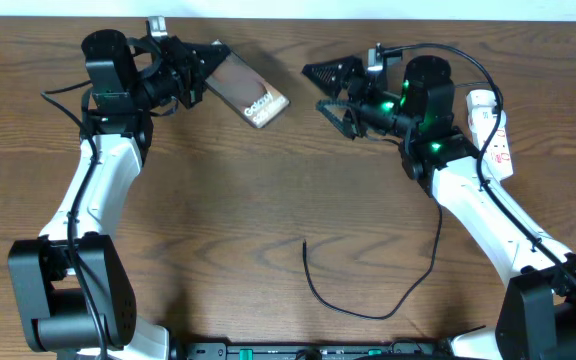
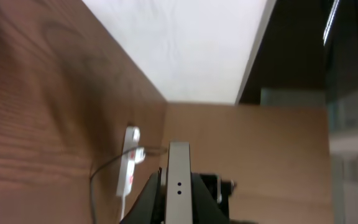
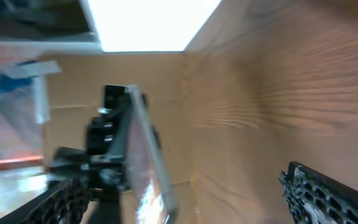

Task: Plug charger to phone and switch on socket
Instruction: 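Open the right gripper and withdraw it, leaving the phone in the left gripper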

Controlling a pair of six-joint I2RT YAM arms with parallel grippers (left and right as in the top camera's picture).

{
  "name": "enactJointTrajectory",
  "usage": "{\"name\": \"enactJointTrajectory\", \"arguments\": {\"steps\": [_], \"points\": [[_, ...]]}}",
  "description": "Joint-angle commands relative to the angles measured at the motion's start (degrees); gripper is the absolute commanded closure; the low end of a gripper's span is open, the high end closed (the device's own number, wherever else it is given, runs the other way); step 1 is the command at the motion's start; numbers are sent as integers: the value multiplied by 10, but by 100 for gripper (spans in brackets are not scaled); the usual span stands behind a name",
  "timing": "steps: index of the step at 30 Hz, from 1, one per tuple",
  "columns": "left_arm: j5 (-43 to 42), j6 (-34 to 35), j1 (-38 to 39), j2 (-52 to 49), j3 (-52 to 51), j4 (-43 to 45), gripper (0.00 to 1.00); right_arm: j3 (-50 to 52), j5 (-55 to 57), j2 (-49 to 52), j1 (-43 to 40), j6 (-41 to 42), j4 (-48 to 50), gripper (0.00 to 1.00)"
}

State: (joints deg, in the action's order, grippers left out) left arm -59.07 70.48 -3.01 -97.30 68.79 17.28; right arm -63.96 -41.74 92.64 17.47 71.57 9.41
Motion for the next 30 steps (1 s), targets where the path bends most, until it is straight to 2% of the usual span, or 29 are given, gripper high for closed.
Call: {"name": "enactJointTrajectory", "arguments": {"steps": [1, 9, 13, 17, 22, 30], "points": [[-78, -78, -3, 12, 16, -20, 93, 3, -10, 4, -3, -104, -35, 2], [-84, -257, -3, 12, 16, -215, 93, 3, -6, 4, -10, -219, -114, 3], [-85, -325, -3, 12, 16, -272, 93, 3, 4, 4, -14, -269, -155, 4], [-85, -372, -3, 12, 16, -297, 93, 3, 28, 4, -14, -316, -199, 5], [-111, -445, -3, 12, 16, -318, 93, 3, 115, 4, -13, -387, -314, 7], [-183, -467, -17, 11, 16, -318, 93, 3, 212, 4, -4, -432, -449, 12]]}}
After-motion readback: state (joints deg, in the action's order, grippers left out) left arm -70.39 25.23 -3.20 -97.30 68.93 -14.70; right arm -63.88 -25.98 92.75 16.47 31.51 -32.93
